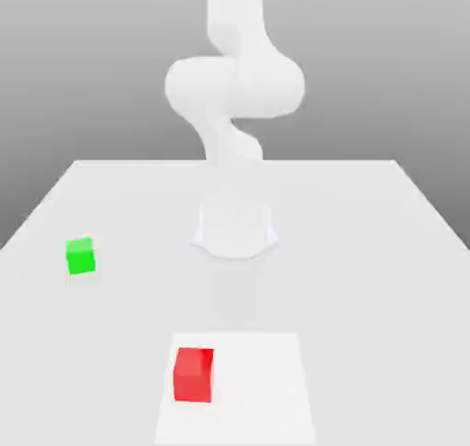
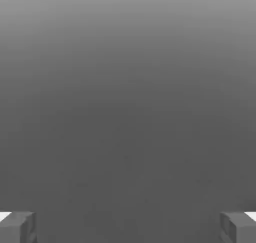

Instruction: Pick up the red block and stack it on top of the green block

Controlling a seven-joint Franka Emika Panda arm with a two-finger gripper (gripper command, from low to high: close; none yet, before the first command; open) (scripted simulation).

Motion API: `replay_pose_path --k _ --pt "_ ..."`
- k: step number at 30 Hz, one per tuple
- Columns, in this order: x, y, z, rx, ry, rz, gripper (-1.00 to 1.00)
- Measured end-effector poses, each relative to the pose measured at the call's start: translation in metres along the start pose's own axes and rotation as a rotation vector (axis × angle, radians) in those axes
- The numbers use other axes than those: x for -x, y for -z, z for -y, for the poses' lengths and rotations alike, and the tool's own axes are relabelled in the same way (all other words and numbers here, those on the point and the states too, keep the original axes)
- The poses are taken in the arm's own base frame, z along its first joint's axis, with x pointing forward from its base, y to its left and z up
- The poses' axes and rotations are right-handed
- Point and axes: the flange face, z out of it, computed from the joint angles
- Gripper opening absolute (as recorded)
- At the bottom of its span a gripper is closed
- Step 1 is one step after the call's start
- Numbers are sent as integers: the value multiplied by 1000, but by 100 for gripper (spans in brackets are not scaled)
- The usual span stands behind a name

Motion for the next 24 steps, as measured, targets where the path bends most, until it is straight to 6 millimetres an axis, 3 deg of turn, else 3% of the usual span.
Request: replay_pose_path --k 6,12,17,21,24 --pt "16 -136 -39 150 -10 138 0" --pt "56 -247 -101 295 -21 273 0" --pt "104 -318 -166 416 -32 385 0" --pt "147 -358 -222 508 -42 470 0" --pt "166 -383 -242 523 -41 485 0"
